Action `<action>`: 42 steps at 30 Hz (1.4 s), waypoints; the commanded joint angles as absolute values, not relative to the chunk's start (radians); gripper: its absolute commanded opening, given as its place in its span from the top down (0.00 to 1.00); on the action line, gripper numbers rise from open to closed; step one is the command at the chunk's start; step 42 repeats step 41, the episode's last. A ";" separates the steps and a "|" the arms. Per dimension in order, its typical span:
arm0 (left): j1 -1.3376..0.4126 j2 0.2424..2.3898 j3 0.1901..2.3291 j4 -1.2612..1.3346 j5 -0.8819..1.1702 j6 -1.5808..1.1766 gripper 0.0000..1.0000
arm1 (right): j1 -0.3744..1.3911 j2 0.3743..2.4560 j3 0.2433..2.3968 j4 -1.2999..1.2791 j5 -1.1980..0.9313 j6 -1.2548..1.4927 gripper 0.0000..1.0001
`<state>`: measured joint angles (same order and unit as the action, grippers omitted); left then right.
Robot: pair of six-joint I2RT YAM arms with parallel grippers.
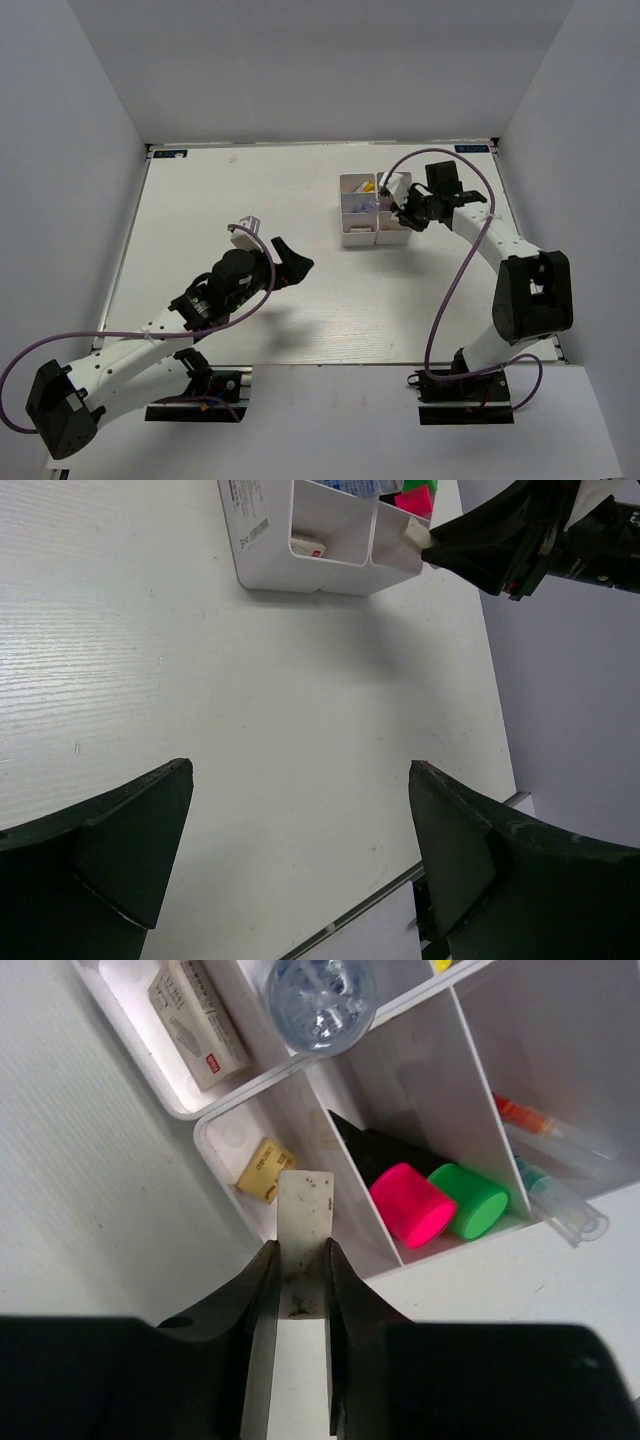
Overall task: Sort the stationery into containers
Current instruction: Place the stationery in the storage box, then reset both arms
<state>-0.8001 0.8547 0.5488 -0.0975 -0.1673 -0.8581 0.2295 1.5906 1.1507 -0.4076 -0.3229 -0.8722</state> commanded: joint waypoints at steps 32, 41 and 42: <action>-0.798 1.207 0.850 -0.238 -0.106 -0.624 0.01 | 0.218 1.321 1.166 -0.351 -0.301 -0.223 0.10; -0.788 1.293 0.868 -0.172 -0.077 -0.591 0.01 | 0.190 1.213 1.037 -0.299 -0.232 -0.192 0.10; -0.788 1.293 0.868 -0.172 -0.077 -0.591 0.01 | 0.190 1.213 1.037 -0.299 -0.232 -0.192 0.10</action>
